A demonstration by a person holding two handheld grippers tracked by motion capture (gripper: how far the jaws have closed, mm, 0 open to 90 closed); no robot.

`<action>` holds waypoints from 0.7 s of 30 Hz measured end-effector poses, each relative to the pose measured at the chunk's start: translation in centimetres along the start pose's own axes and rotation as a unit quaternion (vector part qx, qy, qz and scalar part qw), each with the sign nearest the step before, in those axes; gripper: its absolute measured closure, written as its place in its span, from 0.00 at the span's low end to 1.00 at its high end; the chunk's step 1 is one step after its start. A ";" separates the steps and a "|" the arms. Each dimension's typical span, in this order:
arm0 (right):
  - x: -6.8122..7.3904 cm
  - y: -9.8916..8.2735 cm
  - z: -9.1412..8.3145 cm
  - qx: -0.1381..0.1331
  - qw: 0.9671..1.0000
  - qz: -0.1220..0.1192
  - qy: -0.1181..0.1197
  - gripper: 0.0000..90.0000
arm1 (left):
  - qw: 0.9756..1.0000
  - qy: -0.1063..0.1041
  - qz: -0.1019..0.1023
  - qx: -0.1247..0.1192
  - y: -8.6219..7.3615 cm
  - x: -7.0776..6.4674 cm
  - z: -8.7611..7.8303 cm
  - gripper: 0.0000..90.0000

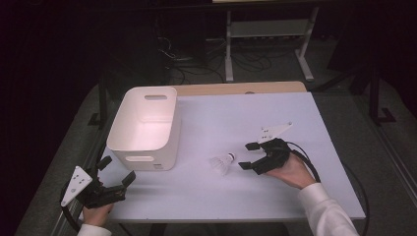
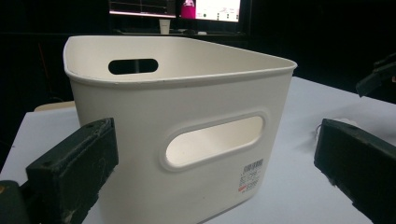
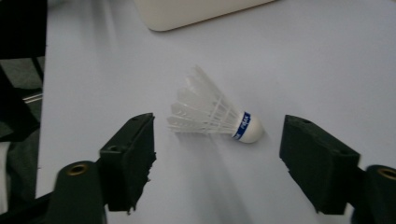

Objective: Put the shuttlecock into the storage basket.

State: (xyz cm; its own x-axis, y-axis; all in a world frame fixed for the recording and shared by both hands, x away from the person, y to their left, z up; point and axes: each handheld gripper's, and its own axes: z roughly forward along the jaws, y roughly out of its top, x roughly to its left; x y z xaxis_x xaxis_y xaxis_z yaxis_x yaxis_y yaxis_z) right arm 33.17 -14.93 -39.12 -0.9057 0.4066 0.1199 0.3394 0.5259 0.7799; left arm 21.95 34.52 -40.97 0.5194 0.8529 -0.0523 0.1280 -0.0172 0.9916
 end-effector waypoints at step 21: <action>-0.1 -0.2 1.6 0.028 0.999 0.015 0.020 0.76 | 1.000 0.000 0.003 -0.001 0.0 0.0 0.0 0.00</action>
State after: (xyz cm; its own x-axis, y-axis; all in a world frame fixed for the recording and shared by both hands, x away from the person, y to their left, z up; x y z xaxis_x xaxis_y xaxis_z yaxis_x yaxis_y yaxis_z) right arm 33.60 -13.90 -40.23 -0.9040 0.3934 0.1672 0.3788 0.5561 0.7398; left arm 21.94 34.51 -40.96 0.5204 0.8526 -0.0469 0.1243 -0.0212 0.9920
